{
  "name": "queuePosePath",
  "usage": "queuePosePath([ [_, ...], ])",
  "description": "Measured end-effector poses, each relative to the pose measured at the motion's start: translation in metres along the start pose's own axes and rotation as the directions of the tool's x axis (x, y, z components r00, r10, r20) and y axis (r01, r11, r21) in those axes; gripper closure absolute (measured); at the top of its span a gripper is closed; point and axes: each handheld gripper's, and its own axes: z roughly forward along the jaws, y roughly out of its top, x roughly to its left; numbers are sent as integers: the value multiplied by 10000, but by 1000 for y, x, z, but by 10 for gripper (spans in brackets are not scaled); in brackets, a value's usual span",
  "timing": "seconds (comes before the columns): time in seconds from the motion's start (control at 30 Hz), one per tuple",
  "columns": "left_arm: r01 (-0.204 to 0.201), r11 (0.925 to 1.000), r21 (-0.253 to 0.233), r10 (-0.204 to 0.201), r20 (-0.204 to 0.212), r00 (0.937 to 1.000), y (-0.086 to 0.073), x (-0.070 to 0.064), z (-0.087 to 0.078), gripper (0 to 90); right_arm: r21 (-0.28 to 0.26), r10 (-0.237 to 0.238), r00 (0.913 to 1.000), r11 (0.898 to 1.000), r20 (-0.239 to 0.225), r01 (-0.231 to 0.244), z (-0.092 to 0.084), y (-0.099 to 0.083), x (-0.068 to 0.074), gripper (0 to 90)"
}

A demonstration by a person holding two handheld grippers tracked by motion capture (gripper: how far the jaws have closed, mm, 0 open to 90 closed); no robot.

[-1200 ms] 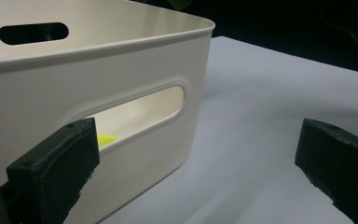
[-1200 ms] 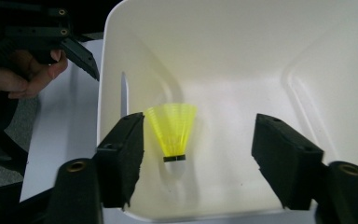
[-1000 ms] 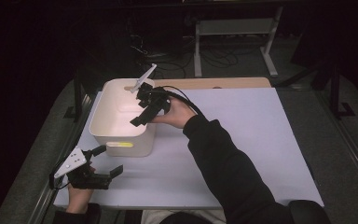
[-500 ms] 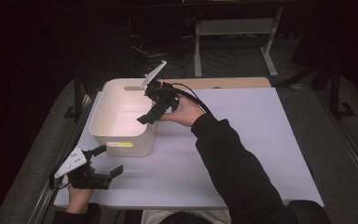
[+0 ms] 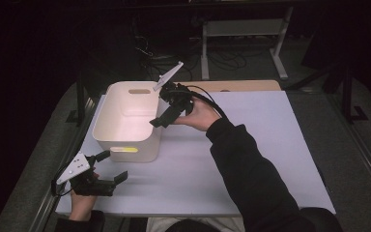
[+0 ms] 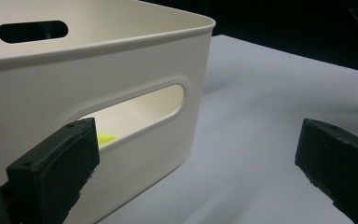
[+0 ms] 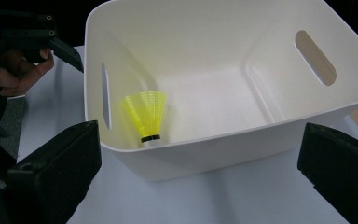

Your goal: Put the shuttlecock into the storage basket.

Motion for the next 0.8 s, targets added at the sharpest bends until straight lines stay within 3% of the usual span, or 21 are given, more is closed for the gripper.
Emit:
queuePosePath([
  [0.8, 15, 10000, 16, -15, 21, 10000, 0, 0, 0, 0, -241, 301, 9988, 9993, 375, -292, -19, -33, -2, 0],
])
